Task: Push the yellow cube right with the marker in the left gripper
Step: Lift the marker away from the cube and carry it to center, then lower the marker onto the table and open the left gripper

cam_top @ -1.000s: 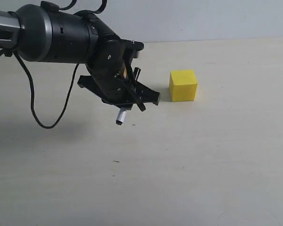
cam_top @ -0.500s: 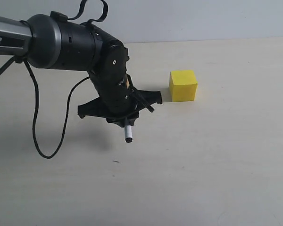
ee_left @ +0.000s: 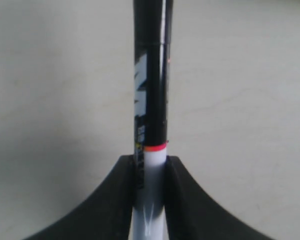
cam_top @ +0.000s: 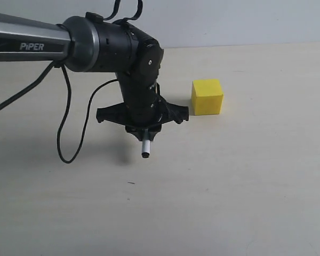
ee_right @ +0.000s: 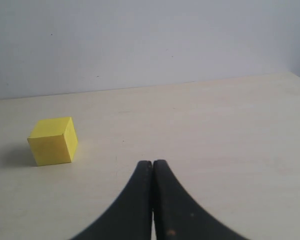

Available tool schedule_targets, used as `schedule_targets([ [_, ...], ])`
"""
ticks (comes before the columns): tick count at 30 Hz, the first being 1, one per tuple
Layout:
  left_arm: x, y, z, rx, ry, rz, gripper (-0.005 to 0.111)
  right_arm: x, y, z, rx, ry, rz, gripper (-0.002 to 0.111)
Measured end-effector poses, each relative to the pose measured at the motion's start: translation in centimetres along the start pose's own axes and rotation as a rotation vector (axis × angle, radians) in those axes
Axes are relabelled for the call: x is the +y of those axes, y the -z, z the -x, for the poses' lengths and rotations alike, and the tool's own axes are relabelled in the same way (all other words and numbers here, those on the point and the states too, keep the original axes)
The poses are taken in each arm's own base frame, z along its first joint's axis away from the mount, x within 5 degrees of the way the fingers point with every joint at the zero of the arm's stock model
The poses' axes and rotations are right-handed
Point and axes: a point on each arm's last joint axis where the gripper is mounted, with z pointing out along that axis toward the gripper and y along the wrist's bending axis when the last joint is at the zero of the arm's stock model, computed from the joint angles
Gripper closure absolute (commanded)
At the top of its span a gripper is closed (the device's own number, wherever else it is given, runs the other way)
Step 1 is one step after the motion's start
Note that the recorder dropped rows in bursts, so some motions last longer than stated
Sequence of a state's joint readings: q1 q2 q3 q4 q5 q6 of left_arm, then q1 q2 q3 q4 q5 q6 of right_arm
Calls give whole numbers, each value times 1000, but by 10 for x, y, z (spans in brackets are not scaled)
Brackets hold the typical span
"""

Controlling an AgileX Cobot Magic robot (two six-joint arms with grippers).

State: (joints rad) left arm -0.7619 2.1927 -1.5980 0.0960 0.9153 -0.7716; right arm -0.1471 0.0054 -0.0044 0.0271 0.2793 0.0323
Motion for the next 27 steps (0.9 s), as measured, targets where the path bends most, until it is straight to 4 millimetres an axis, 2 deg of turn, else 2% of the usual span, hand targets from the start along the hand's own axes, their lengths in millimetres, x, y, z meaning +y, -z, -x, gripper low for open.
schedule_targets([
  [6,-7,-4,7,19,-12,19,107,0,0,0,0,0,0,108],
  [14,-7,-8,7,49,-11,19,107,0,0,0,0,0,0,108],
  [20,-4,-24,6,114,46,3,107,0,0,0,0,0,0,108],
  [24,-4,-25,6,115,46,4,106,0,0,0,0,0,0,108],
  [27,-4,-25,7,115,48,4,99,0,0,0,0,0,0,108],
])
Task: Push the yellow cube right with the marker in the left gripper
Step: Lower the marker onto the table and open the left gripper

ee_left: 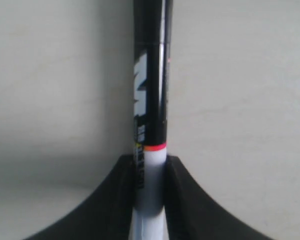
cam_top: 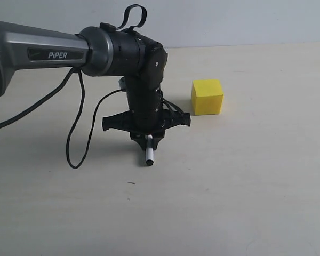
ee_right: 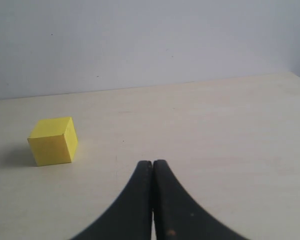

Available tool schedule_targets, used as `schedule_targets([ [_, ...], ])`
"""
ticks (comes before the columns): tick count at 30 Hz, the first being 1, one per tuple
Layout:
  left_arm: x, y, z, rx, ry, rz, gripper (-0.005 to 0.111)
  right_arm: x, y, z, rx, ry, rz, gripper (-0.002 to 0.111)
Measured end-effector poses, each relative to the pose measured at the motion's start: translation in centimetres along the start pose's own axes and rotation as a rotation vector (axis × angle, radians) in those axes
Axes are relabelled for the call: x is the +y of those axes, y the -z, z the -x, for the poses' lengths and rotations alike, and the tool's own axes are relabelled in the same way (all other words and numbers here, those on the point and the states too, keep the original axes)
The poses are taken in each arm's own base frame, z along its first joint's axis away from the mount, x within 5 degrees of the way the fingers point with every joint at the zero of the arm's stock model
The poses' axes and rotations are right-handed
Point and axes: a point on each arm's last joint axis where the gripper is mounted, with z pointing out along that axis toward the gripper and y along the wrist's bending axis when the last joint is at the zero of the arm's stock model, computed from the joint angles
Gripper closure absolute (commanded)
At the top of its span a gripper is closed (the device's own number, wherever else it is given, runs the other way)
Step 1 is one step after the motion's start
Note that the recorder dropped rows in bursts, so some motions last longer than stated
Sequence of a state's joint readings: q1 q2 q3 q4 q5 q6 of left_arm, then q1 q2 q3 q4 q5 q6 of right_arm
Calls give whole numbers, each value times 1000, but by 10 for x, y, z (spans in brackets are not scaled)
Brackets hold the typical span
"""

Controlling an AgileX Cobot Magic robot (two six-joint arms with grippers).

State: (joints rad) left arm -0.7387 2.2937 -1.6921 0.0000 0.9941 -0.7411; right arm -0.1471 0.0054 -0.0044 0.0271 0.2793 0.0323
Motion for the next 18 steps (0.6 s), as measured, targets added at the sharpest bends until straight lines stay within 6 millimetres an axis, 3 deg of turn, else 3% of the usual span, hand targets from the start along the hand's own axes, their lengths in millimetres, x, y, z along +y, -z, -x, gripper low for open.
schedule_targets([
  [7,1,0,1,0,4,0,65,0,0,0,0,0,0,108],
  [18,1,0,2,2,11,-9,63,0,0,0,0,0,0,108],
])
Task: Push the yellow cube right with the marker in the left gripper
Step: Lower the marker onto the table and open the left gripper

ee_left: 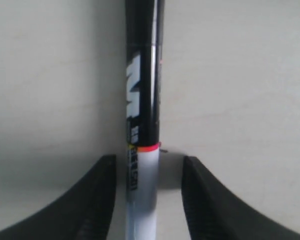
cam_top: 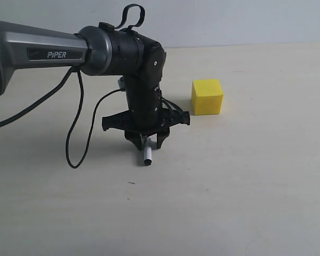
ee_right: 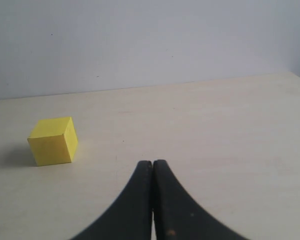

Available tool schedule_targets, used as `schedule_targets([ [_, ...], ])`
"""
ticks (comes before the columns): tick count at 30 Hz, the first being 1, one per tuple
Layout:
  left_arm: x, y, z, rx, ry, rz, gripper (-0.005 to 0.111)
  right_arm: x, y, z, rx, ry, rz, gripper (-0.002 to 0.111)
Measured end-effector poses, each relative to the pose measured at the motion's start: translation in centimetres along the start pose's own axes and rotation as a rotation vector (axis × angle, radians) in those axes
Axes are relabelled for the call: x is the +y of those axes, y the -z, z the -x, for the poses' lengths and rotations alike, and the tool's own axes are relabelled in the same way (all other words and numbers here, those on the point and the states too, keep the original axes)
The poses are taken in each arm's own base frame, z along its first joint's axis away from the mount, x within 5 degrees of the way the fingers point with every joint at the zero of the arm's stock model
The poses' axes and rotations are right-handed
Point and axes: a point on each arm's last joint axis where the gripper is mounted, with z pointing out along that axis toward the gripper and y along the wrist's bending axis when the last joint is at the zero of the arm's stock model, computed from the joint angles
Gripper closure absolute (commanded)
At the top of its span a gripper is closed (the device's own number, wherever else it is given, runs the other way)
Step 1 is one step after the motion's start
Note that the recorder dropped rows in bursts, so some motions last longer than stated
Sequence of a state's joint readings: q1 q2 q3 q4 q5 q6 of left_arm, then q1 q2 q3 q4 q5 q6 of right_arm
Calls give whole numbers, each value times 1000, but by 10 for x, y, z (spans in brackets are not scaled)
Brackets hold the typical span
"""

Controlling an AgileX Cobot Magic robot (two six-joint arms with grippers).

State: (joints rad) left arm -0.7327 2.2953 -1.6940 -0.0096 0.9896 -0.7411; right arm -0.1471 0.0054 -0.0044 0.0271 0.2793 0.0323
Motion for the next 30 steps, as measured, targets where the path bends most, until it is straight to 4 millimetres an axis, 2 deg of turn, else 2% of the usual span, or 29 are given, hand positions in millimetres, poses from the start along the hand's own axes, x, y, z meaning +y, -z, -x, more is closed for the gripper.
schedule_targets([
  [4,0,4,1,-13,-37,-1,63,0,0,0,0,0,0,108],
  [9,2,38,4,-95,-128,-18,65,0,0,0,0,0,0,108],
  [11,4,51,6,-143,-178,-6,73,0,0,0,0,0,0,108],
  [14,7,70,8,-198,-272,6,104,0,0,0,0,0,0,108],
  [15,8,75,8,-209,-310,9,106,0,0,0,0,0,0,108],
  [22,15,93,-9,-383,-476,-50,107,0,0,0,0,0,0,108],
  [26,25,96,-28,-566,-501,-207,107,0,0,0,0,0,0,108],
  [30,44,93,-53,-745,-510,-379,107,0,0,0,0,0,0,108],
])
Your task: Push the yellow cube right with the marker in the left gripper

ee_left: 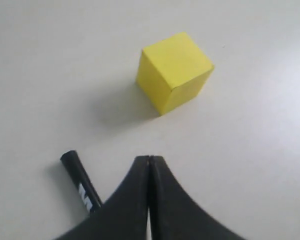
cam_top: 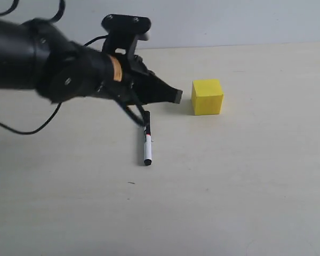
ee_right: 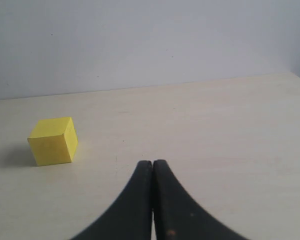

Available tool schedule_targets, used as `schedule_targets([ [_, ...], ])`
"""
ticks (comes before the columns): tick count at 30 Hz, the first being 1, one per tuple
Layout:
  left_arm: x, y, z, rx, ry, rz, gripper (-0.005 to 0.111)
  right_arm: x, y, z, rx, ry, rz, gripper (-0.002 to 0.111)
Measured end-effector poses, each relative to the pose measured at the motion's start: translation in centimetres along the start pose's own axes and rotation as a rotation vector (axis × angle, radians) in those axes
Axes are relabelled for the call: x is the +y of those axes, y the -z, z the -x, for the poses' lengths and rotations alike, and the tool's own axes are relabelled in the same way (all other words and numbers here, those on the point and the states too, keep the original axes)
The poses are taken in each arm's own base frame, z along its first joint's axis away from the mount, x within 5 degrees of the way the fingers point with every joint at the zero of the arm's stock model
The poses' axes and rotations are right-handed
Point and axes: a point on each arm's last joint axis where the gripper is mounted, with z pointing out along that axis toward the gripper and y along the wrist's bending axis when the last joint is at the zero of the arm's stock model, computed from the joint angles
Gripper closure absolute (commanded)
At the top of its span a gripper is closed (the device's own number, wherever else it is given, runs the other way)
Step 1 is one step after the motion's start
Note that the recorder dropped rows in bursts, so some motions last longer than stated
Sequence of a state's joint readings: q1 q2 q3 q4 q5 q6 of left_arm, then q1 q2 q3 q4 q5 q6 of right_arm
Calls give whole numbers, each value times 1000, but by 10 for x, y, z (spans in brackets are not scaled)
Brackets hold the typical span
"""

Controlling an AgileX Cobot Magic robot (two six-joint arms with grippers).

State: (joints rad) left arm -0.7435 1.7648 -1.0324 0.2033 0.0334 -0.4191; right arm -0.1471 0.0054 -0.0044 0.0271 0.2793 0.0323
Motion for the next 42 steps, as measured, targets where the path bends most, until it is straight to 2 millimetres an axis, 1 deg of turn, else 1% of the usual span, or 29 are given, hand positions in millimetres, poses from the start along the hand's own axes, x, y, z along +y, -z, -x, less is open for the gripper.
schedule_targets([
  [3,7,20,-21,-139,18,-68,107,0,0,0,0,0,0,108],
  [5,15,34,-39,-212,34,-97,107,0,0,0,0,0,0,108],
  [7,25,50,-51,-307,57,-118,107,0,0,0,0,0,0,108],
  [13,60,95,-77,-549,104,-87,107,0,0,0,0,0,0,108],
  [18,78,125,-99,-619,137,-16,107,0,0,0,0,0,0,108],
  [21,80,142,-109,-681,143,3,107,0,0,0,0,0,0,108],
  [26,75,170,-120,-795,123,-4,107,0,0,0,0,0,0,108],
  [27,72,180,-126,-827,91,0,107,0,0,0,0,0,0,108],
  [29,68,191,-131,-862,31,19,107,0,0,0,0,0,0,108],
  [33,66,200,-133,-864,-19,51,107,0,0,0,0,0,0,108],
  [42,66,200,-135,-854,-23,55,107,0,0,0,0,0,0,108],
])
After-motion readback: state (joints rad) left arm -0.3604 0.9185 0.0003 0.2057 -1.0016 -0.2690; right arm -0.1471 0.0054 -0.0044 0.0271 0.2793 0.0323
